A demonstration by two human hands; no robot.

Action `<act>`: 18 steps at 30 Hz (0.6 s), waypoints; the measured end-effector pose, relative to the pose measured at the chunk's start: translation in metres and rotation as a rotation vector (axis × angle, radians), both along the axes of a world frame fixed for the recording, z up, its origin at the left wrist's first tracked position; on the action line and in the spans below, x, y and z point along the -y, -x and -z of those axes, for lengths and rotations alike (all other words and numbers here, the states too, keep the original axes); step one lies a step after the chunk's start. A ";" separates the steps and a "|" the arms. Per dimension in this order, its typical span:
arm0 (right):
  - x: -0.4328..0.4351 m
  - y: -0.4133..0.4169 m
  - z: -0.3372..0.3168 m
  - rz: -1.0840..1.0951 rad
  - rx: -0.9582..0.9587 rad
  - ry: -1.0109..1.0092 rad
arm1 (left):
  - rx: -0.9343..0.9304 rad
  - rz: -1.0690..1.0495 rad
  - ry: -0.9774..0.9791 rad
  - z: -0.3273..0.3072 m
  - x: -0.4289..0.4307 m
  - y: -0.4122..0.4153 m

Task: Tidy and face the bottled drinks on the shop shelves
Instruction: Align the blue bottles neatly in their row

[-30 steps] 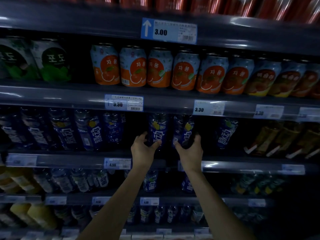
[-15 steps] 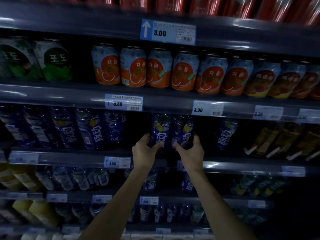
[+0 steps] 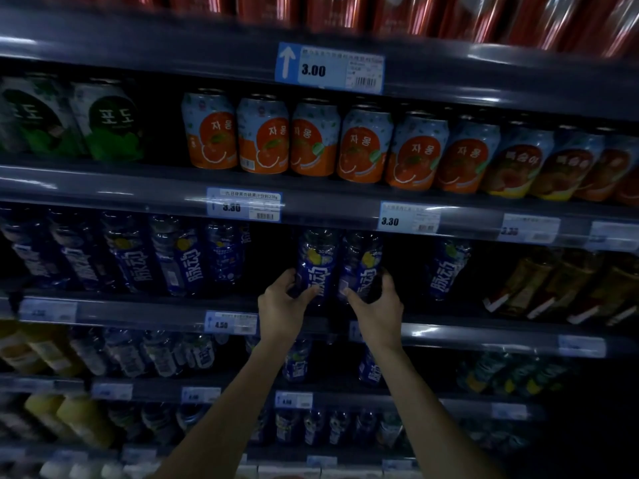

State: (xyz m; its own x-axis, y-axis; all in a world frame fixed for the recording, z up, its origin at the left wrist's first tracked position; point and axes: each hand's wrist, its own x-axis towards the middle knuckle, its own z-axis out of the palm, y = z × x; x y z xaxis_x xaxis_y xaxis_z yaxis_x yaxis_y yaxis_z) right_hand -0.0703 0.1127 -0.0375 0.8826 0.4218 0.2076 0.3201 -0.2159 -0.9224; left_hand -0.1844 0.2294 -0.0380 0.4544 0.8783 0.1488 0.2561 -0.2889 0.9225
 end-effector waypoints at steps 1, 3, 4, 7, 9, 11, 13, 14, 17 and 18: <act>0.000 0.001 0.001 0.002 0.004 -0.009 | 0.004 -0.002 0.000 0.000 0.001 0.000; -0.001 0.003 0.001 -0.001 0.023 -0.027 | 0.019 -0.015 0.015 -0.001 0.002 0.001; 0.000 0.003 0.001 -0.008 0.033 -0.032 | 0.020 -0.012 0.019 -0.001 0.003 0.001; 0.003 0.005 0.005 -0.047 0.060 -0.041 | 0.005 0.022 -0.003 0.000 0.009 0.002; 0.008 0.005 0.010 -0.036 0.048 -0.044 | 0.007 -0.019 -0.047 -0.003 0.016 0.003; 0.016 0.003 0.014 0.034 0.083 -0.080 | 0.038 -0.107 -0.141 -0.006 0.024 0.005; 0.024 -0.003 0.015 0.115 0.128 -0.121 | 0.110 -0.165 -0.234 -0.010 0.032 0.007; 0.027 -0.007 0.015 0.156 0.143 -0.134 | 0.147 -0.166 -0.279 -0.011 0.037 0.008; 0.037 -0.019 0.012 0.256 0.179 -0.161 | 0.178 -0.109 -0.386 -0.011 0.056 0.005; 0.041 -0.023 0.010 0.276 0.193 -0.168 | 0.171 -0.082 -0.412 -0.010 0.063 0.003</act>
